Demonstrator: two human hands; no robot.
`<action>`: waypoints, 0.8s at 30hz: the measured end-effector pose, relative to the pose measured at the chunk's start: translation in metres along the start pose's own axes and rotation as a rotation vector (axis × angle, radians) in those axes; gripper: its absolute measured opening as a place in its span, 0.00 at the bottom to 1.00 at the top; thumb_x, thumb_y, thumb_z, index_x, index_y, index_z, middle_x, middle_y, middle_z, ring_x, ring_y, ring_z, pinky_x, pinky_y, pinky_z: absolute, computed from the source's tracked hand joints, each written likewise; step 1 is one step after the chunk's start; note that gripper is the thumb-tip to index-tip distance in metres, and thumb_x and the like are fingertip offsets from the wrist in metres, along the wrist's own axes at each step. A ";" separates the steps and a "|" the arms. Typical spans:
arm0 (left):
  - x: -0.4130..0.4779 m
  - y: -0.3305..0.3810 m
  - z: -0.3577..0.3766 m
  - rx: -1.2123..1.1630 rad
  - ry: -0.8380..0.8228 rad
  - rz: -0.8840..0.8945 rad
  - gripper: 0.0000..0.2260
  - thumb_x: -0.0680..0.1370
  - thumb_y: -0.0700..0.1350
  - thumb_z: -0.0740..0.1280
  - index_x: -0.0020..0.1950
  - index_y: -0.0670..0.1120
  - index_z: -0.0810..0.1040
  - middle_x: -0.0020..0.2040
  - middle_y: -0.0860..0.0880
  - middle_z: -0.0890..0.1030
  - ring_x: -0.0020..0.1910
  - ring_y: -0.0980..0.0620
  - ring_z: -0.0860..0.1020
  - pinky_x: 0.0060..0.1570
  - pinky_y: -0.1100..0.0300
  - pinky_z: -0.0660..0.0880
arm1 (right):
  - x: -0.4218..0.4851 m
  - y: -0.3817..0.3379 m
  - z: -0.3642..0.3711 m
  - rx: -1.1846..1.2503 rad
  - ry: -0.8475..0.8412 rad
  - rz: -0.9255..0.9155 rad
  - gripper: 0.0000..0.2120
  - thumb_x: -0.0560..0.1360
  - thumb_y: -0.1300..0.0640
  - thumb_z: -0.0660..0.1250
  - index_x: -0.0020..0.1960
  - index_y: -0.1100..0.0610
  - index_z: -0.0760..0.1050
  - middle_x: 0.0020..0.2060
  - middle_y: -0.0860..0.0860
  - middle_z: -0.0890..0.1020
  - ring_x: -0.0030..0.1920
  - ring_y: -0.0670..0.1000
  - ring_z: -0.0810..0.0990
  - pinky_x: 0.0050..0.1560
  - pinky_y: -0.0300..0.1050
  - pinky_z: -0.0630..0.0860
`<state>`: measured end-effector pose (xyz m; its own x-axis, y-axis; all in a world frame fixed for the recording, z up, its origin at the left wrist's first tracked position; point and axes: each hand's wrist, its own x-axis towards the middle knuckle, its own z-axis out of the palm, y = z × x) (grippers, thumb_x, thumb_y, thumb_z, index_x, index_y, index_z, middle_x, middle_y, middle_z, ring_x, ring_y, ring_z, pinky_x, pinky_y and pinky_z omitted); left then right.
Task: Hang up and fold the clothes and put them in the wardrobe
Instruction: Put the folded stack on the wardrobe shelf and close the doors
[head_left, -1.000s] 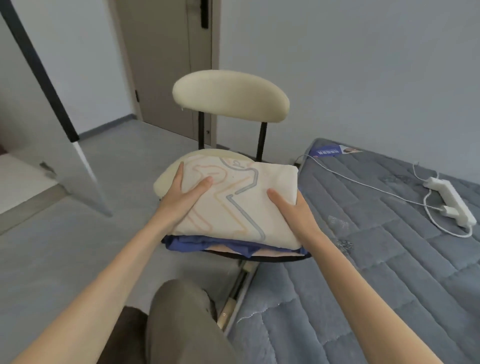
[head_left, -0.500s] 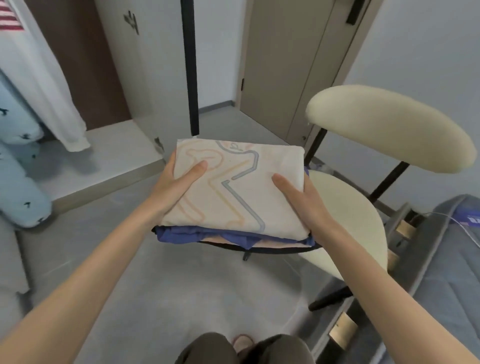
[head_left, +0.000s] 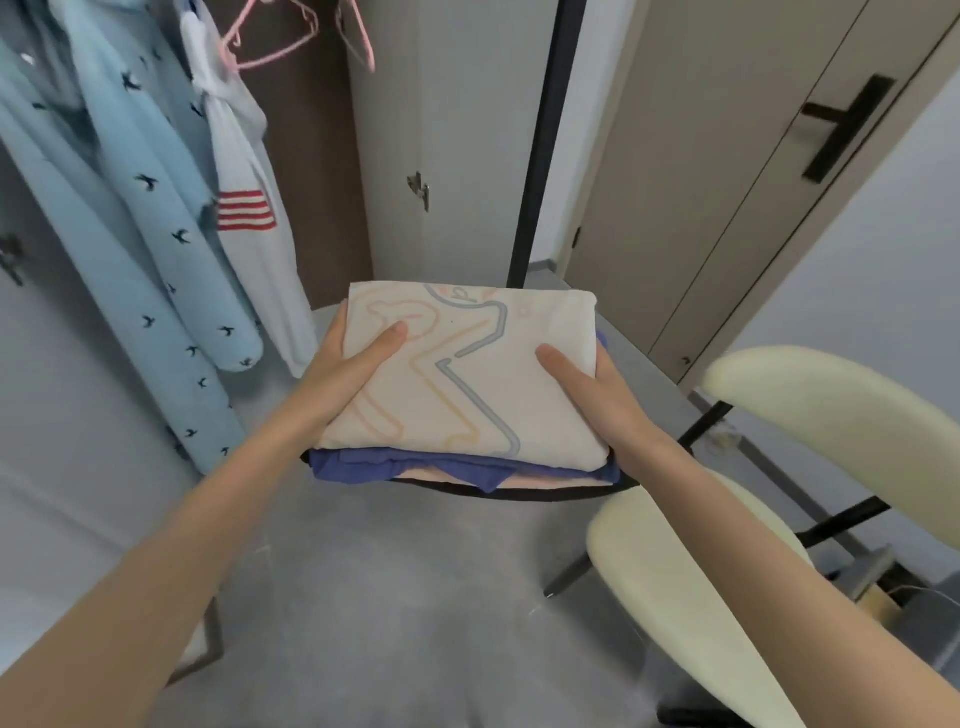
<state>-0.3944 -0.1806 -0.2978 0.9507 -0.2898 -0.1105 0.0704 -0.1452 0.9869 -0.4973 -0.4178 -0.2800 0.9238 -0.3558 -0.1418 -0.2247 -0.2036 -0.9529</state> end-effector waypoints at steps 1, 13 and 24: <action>0.002 0.021 -0.011 0.007 0.003 0.007 0.18 0.72 0.63 0.68 0.59 0.70 0.67 0.53 0.67 0.78 0.48 0.69 0.78 0.44 0.70 0.72 | 0.002 -0.023 0.002 0.013 -0.014 -0.013 0.23 0.77 0.44 0.65 0.70 0.45 0.65 0.58 0.46 0.79 0.57 0.50 0.79 0.63 0.55 0.74; 0.053 0.235 -0.129 0.052 0.018 0.203 0.40 0.69 0.65 0.71 0.75 0.56 0.59 0.68 0.54 0.72 0.64 0.53 0.74 0.67 0.52 0.70 | 0.045 -0.260 0.014 0.093 -0.106 -0.202 0.17 0.78 0.47 0.64 0.65 0.48 0.68 0.58 0.49 0.79 0.56 0.51 0.79 0.55 0.46 0.76; 0.140 0.379 -0.180 0.094 -0.027 0.412 0.22 0.76 0.56 0.68 0.68 0.50 0.72 0.59 0.50 0.81 0.57 0.52 0.80 0.56 0.59 0.76 | 0.132 -0.396 0.021 0.147 -0.128 -0.382 0.20 0.80 0.48 0.62 0.70 0.52 0.68 0.61 0.53 0.79 0.59 0.54 0.78 0.55 0.47 0.76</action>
<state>-0.1802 -0.1058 0.0819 0.8851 -0.3663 0.2872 -0.3433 -0.0973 0.9342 -0.2795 -0.3646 0.0730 0.9651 -0.1621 0.2056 0.1793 -0.1630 -0.9702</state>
